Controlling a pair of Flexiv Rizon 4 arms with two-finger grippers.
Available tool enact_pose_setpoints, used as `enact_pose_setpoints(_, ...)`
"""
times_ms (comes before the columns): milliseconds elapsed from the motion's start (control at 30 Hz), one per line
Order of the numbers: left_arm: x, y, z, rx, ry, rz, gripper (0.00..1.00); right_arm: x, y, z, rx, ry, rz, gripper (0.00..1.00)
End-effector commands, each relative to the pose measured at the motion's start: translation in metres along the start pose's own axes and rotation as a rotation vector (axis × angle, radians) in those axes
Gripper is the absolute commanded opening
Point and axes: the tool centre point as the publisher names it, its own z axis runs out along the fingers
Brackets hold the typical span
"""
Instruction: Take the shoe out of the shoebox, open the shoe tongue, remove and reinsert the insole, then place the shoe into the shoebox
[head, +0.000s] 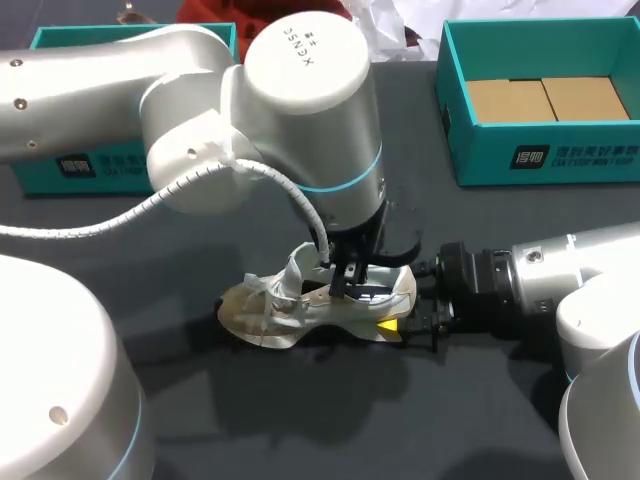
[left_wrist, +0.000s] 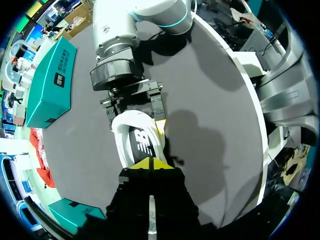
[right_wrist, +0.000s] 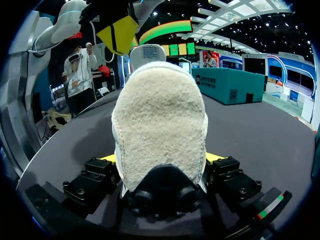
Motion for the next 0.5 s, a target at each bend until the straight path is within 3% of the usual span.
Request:
enact_pose_setpoints(33,-0.002,-0.001,0.009,-0.003,0.015,-0.001,0.0,0.001,0.001,0.0,0.003,-0.003,0.0,0.0)
enact_pose_setpoints(200,-0.007,-0.001,0.021,0.009,0.04,-0.018,0.0,0.001,0.001,0.0,0.003,-0.003,0.0,0.0)
enact_pose_setpoints(500,-0.007,0.002,0.022,-0.008,0.035,-0.002,0.0,0.001,0.001,0.0,0.003,-0.003,0.0,0.0)
